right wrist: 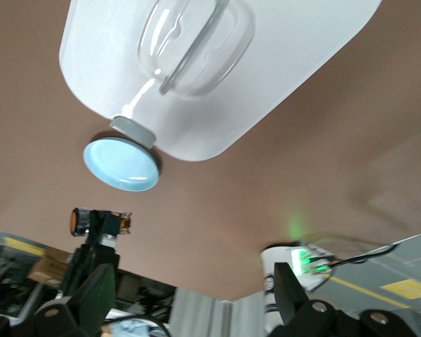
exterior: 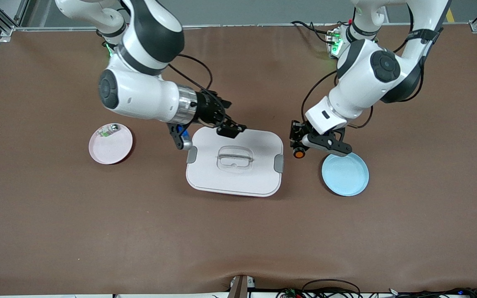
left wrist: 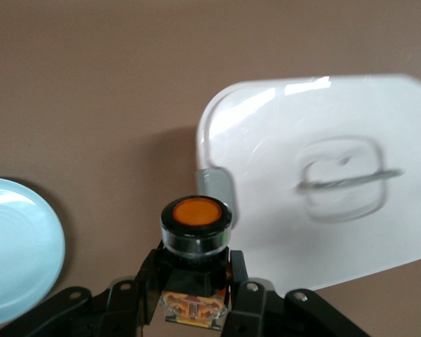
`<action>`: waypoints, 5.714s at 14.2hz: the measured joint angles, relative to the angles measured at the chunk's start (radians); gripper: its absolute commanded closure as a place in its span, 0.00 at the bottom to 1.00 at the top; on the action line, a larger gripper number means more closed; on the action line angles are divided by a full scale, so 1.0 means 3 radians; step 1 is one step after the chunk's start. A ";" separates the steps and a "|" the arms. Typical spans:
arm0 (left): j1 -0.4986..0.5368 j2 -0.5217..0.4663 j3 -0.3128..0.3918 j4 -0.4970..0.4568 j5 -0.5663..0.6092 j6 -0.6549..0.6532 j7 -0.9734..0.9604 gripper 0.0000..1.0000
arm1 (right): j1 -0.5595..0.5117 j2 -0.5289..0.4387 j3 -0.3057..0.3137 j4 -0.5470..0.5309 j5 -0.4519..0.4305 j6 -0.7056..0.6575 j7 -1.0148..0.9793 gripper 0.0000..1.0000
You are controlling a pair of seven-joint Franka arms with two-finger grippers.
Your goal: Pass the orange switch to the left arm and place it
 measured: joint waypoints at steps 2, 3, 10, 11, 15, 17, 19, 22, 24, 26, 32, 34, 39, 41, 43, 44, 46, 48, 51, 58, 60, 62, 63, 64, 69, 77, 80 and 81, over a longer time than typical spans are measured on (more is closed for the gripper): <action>0.0131 0.0103 0.0004 -0.0001 0.0386 -0.0151 0.0462 1.00 | -0.0227 -0.0107 -0.0010 0.0005 -0.0191 -0.0451 -0.0372 0.00; 0.0211 0.0153 0.0005 0.0000 0.0550 -0.0223 0.0701 1.00 | -0.0329 -0.0164 -0.0013 0.0005 -0.0366 -0.0654 -0.0598 0.00; 0.0371 0.0534 0.0002 0.0003 0.1720 -0.0302 0.1749 1.00 | -0.0738 -0.0520 -0.0022 -0.0241 -0.1652 -0.1249 -0.2379 0.00; 0.0371 0.0609 0.0002 0.0004 0.1875 -0.0303 0.1877 1.00 | -0.0809 -0.0574 -0.0023 -0.0343 -0.1768 -0.1207 -0.2611 0.00; 0.0477 0.0920 0.0010 0.0033 0.2419 -0.0291 0.2293 1.00 | -0.1063 -0.0928 -0.0027 -0.0956 -0.2093 -0.0722 -0.3384 0.00; 0.0504 0.1041 0.0010 0.0042 0.2606 -0.0285 0.2355 1.00 | -0.1183 -0.1102 -0.0029 -0.1161 -0.2177 -0.0634 -0.3614 0.00; 0.0502 0.1143 0.0009 0.0043 0.2850 -0.0285 0.2357 1.00 | -0.1324 -0.1226 -0.0028 -0.1226 -0.2214 -0.0626 -0.3815 0.00; 0.0498 0.1300 0.0008 0.0043 0.3088 -0.0285 0.2355 1.00 | -0.1561 -0.1353 -0.0031 -0.1242 -0.2267 -0.0623 -0.4025 0.00; 0.0499 0.1364 0.0008 0.0044 0.3141 -0.0285 0.2354 1.00 | -0.1725 -0.1411 -0.0031 -0.1240 -0.2288 -0.0600 -0.4189 0.00; 0.0500 0.1394 0.0012 0.0045 0.3144 -0.0279 0.2338 1.00 | -0.1890 -0.1447 -0.0029 -0.1223 -0.2302 -0.0586 -0.4407 0.00; 0.0501 0.1445 0.0037 0.0039 0.3305 -0.0236 0.2096 0.00 | -0.1986 -0.1476 0.0007 -0.0961 -0.2316 -0.0750 -0.4514 0.00; 0.0505 0.1443 0.0038 0.0076 0.3337 -0.0217 0.2080 0.00 | -0.1986 -0.1478 0.0016 -0.0804 -0.2322 -0.0905 -0.4514 0.00; 0.0515 0.1221 0.0035 0.0508 0.2492 -0.0334 0.2067 0.00 | -0.1989 -0.1479 0.0014 -0.0730 -0.2378 -0.1001 -0.4514 0.00; 0.0583 0.1094 0.0036 0.0688 0.2056 -0.0465 0.2066 0.00 | -0.1989 -0.1479 0.0016 -0.0698 -0.2449 -0.1003 -0.4505 0.00; 0.0696 0.1034 0.0038 0.0894 0.1663 -0.0721 0.2066 0.00 | -0.1992 -0.1478 0.0014 -0.0582 -0.2501 -0.1043 -0.4505 0.00; 0.0744 0.1030 0.0041 0.1025 0.1494 -0.0901 0.2020 0.00 | -0.1994 -0.1475 0.0012 -0.0517 -0.2507 -0.1089 -0.4505 0.00; 0.0855 0.1022 0.0038 0.1240 0.1265 -0.1158 0.1637 0.00 | -0.1997 -0.1470 0.0010 -0.0429 -0.2516 -0.1128 -0.4504 0.00; 0.0944 0.0974 0.0023 0.1349 0.1100 -0.1339 0.1146 0.00 | -0.2021 -0.1456 0.0006 -0.0396 -0.2515 -0.1130 -0.4503 0.00; 0.0946 0.0768 -0.0014 0.1385 0.1075 -0.1675 0.0424 0.00 | -0.2040 -0.1427 0.0007 -0.0387 -0.2514 -0.1130 -0.4503 0.00; 0.0930 0.0197 -0.0118 0.1392 0.0932 -0.1945 -0.0158 0.00 | -0.2040 -0.1397 0.0023 -0.0408 -0.2512 -0.1139 -0.4503 0.00; 0.0780 0.0120 0.0064 0.1387 0.0931 -0.1994 -0.0188 0.00 | -0.2040 -0.1396 0.0023 -0.0480 -0.2512 -0.1112 -0.4503 0.00; 0.0436 0.0032 0.0527 0.1386 0.0902 -0.2038 -0.0174 0.00 | -0.2040 -0.1397 0.0023 -0.0521 -0.2512 -0.1092 -0.4503 0.00; 0.0272 -0.0018 0.0703 0.1386 0.0885 -0.2078 -0.0165 0.00 | -0.2040 -0.1400 0.0024 -0.0525 -0.2512 -0.1091 -0.4503 0.00; 0.0125 -0.0072 0.0839 0.1386 0.0860 -0.2123 -0.0165 0.00 | -0.2040 -0.1406 0.0024 -0.0526 -0.2512 -0.1093 -0.4503 0.00; -0.0148 -0.0373 0.1401 0.1347 0.0486 -0.2288 -0.0153 0.00 | -0.2040 -0.1518 0.0023 -0.0653 -0.2512 -0.1047 -0.4503 0.00; -0.0261 -0.0784 0.1664 0.1211 0.0415 -0.2480 -0.0122 0.00 | -0.2040 -0.1626 0.0023 -0.0778 -0.2512 -0.0979 -0.4503 0.00; -0.0230 -0.0888 0.1667 0.1209 0.0415 -0.2633 -0.0122 0.00 | -0.2040 -0.1633 0.0025 -0.0778 -0.2512 -0.0961 -0.4503 0.00; -0.0224 -0.0901 0.1667 0.1207 0.0415 -0.2645 -0.0122 0.00 | -0.2040 -0.1634 0.0025 -0.0778 -0.2512 -0.0955 -0.4503 0.00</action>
